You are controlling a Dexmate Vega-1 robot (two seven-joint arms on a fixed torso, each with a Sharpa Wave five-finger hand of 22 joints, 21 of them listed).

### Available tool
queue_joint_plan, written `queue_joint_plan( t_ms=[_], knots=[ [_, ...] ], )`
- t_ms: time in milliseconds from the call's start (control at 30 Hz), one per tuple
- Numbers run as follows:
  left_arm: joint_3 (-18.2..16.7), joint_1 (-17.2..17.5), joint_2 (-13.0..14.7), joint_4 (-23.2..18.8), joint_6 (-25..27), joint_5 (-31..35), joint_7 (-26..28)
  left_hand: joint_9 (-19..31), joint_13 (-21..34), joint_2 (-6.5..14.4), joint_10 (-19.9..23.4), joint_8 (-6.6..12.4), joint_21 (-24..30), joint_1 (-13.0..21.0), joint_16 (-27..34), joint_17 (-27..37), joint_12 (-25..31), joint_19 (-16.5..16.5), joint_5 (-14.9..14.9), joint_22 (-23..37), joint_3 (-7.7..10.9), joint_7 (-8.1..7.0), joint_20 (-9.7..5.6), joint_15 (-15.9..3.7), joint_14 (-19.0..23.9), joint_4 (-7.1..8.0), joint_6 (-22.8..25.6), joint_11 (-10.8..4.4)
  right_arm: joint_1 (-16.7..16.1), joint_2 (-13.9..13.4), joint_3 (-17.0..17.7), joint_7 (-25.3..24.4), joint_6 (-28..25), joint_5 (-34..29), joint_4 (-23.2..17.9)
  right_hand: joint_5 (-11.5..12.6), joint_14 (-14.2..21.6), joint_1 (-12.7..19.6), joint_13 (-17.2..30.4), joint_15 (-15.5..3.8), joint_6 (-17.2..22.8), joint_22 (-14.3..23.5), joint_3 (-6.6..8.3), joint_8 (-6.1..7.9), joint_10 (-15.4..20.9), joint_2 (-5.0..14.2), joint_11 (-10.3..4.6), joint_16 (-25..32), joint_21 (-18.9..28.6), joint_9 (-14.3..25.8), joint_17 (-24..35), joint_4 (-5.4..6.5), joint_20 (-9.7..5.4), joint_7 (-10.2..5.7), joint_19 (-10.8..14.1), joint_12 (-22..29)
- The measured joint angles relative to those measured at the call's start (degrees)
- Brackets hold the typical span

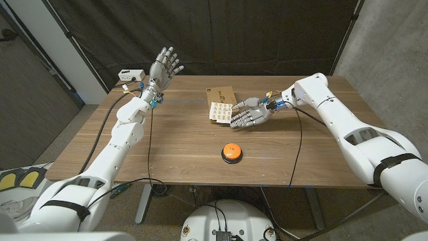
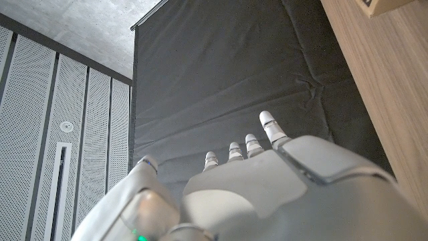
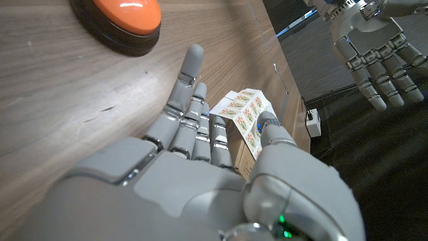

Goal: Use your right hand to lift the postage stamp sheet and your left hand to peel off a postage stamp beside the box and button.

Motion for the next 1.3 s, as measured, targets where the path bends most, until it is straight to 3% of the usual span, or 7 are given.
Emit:
queue_joint_plan(
  t_ms=[67, 200, 333, 400, 767, 1100, 1300],
  knots=[
    [0.0, 0.0, -0.1, 0.1, 0.0, 0.0, 0.0, 0.0, 0.0, 0.0, 0.0, 0.0, 0.0, 0.0, 0.0, 0.0, 0.0, 0.0, 0.0, 0.0, 0.0, 0.0, 0.0, 0.0, 0.0, 0.0, 0.0, 0.0, 0.0, 0.3, 0.5, 0.4, 0.3, 0.0, 0.7, 0.0, 1.1, 1.6, 0.0, -1.08, 0.8, 0.4, 0.52, 0.0, 1.2, -0.36, -1.07, -0.2, 0.8, 0.0, -0.1, -0.52, -0.55, -0.2, -2.8, -0.2],
    [0.1, -0.1, -0.2, 0.3, 0.1, 0.0, 0.0, 0.0, 0.0, 0.0, 0.0, 0.0, 0.0, 0.0, 0.0, 0.0, 0.0, 0.0, 0.0, 0.0, 0.0, 0.0, 0.0, 0.0, 0.0, 0.0, 0.0, 0.0, -0.9, 0.6, 1.5, 0.4, 1.1, -0.2, 0.6, -1.3, 3.0, 5.4, 0.0, -2.53, 3.9, 1.5, 1.17, 0.9, 4.7, -1.54, -3.39, 0.4, 3.0, -0.2, 0.2, -0.85, -0.95, -2.49, -3.2, 0.2],
    [0.2, -0.3, -0.4, 0.6, 0.1, 0.0, 0.0, 0.0, 0.0, 0.0, 0.0, 0.0, 0.0, 0.0, 0.0, 0.0, 0.0, 0.0, 0.0, 0.0, -0.02, 0.0, 0.0, 0.0, 0.0, -0.02, 0.0, 0.0, -2.1, 0.5, 1.8, -0.8, 1.5, -1.3, -1.5, -4.6, 11.0, 11.2, 0.2, -4.75, 8.5, 3.8, 1.14, 1.82, 13.0, -3.16, -5.78, 5.7, 7.5, -0.2, 2.2, -0.82, -1.27, -4.02, -3.0, 1.6],
    [0.3, -0.5, -0.5, 0.9, 0.1, 0.0, 0.0, 0.0, 0.0, 0.0, 0.0, 0.0, 0.0, 0.0, 0.0, 0.0, 0.0, 0.0, 0.0, 0.0, -0.25, 0.0, 0.0, 0.0, 0.0, -0.25, 0.0, 0.0, -2.9, 0.2, 1.8, -2.3, 1.5, -2.3, -3.7, -5.6, 14.5, 13.2, 0.3, -5.87, 11.2, 5.1, 0.06, 2.29, 16.5, -4.06, -6.44, 8.9, 9.9, -0.2, 3.7, -0.31, -1.31, -4.41, -2.1, 2.0],
    [0.3, -1.0, -0.9, 1.7, 0.1, -0.2, -0.3, 0.0, 0.0, 0.0, 0.0, 0.0, 0.0, 0.0, 0.0, 0.0, 0.0, 0.0, 0.0, 0.0, -0.25, 0.0, 0.0, 0.0, 0.0, -0.25, 0.0, 0.0, -5.7, 0.4, 1.2, -10.0, -1.4, -5.4, -11.9, -5.8, 22.5, 18.9, 0.5, -9.02, 18.3, 11.1, -4.0, 2.69, 22.9, -5.31, -7.34, 21.7, 19.1, -0.2, 12.1, 0.45, -1.46, -6.25, -0.6, 1.3],
    [-0.1, -1.1, -1.0, 2.3, 0.0, -0.5, -0.3, 0.0, 0.3, 0.0, 0.0, 0.0, 0.0, 0.0, 0.0, 0.0, 0.0, 0.0, 0.0, 0.0, -0.25, 0.0, 0.0, 0.0, 0.0, -0.25, 0.0, 0.0, -5.5, 2.0, 0.1, -13.1, -5.1, -5.4, -12.2, -6.0, 26.8, 20.3, 0.8, -10.77, 23.4, 17.2, -8.07, 2.22, 28.4, -6.32, -7.87, 32.0, 26.4, 0.0, 19.4, 1.05, -1.59, -6.7, 0.8, 0.9],
    [-0.3, -1.1, -1.0, 2.7, -0.3, -0.7, -0.3, 0.0, 0.3, 0.0, 0.0, 0.0, -0.3, 0.0, 0.0, 0.0, 0.0, 0.0, 0.0, 0.0, -0.25, 0.0, 0.0, 0.0, 0.0, -0.25, 0.0, 0.0, -5.5, 3.7, 0.1, -16.3, -8.1, -5.1, -12.3, -5.7, 28.4, 21.9, 1.2, -11.45, 27.3, 17.5, -8.9, 2.5, 32.8, -7.04, -8.77, 36.5, 28.0, 0.3, 22.6, 0.81, -1.65, -7.58, 2.1, 1.6]
  ],
)
